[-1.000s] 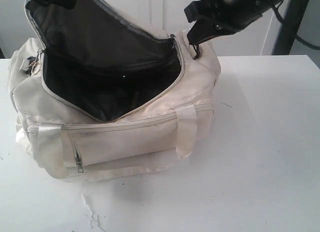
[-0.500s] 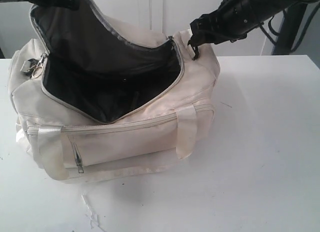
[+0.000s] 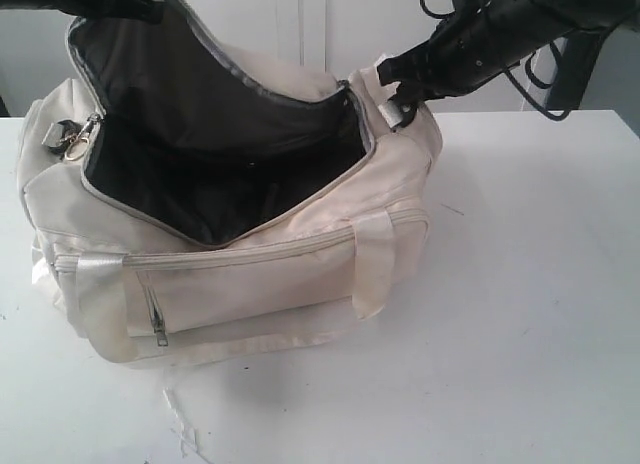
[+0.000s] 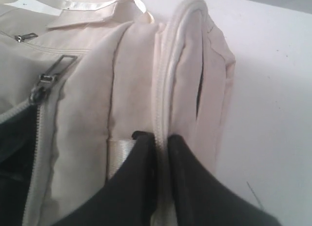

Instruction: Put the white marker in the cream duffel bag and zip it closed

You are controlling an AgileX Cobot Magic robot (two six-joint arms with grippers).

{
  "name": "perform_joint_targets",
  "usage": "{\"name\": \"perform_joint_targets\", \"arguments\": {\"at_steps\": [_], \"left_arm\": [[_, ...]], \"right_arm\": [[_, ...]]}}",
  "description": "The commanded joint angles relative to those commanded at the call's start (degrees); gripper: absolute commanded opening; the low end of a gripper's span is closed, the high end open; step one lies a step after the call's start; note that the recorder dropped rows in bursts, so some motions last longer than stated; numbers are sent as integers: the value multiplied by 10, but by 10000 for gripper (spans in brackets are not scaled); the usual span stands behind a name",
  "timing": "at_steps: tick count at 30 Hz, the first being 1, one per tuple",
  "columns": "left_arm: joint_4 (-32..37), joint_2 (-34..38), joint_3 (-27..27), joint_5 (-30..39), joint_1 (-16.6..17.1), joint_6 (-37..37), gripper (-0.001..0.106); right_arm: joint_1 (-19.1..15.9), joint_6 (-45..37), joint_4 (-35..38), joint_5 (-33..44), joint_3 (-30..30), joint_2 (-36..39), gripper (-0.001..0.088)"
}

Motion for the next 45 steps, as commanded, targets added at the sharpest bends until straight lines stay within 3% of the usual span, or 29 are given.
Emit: {"name": "perform_joint_targets", "arguments": {"at_steps": [5,9,16,18,23,26,29,36,45], "left_arm": [[-47,0,0,7,0,0,0],[-54,0,0,36,0,0,0],[-56,-1,0,72,-1,-15,27],[-56,-1,0,89,-1,-15,128],[-56,-1,0,108,-1,-28,429],[-56,-8,-1,134,-1,-54,619],[-55,-31,-1,197,-1,-55,707],[-41,-104,-1,391,9,-52,702],[3,-183,-1,468,11,-62,698]], "right_arm": [[0,82,-80,69,0,-31,0],[0,87,-81,106,0,-40,0],[0,128,-102,94,0,-41,27],[0,128,-101,104,0,-36,110],[0,128,-101,109,0,-41,413],[0,128,-101,115,0,-57,499],[0,126,-101,129,0,-80,501],[1,105,-100,171,0,-124,501],[1,54,-37,213,0,-135,468]]}}
